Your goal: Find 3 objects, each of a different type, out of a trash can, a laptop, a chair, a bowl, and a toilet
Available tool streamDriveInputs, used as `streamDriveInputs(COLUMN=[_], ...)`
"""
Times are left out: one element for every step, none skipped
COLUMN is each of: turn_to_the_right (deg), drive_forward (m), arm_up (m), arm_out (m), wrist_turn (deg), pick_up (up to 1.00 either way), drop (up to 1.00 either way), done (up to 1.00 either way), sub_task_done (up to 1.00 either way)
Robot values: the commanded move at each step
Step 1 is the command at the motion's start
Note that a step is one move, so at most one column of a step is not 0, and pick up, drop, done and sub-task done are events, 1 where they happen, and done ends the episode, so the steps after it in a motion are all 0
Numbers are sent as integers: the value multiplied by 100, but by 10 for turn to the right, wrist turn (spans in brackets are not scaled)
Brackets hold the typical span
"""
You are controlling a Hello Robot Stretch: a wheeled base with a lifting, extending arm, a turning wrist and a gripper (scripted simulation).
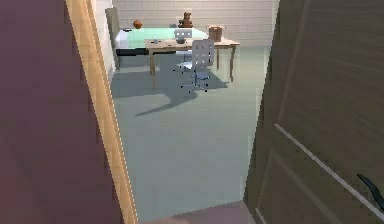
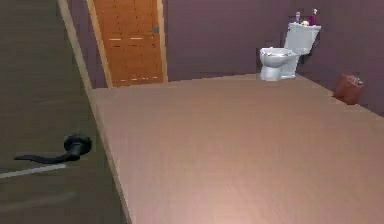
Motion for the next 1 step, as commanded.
streamDriveInputs(turn_to_the_right=[0], drive_forward=[100], arm_up=[0], arm_out=[0], wrist_turn=[0], pick_up=[0], drop=[0], done=[0], sub_task_done=[0])
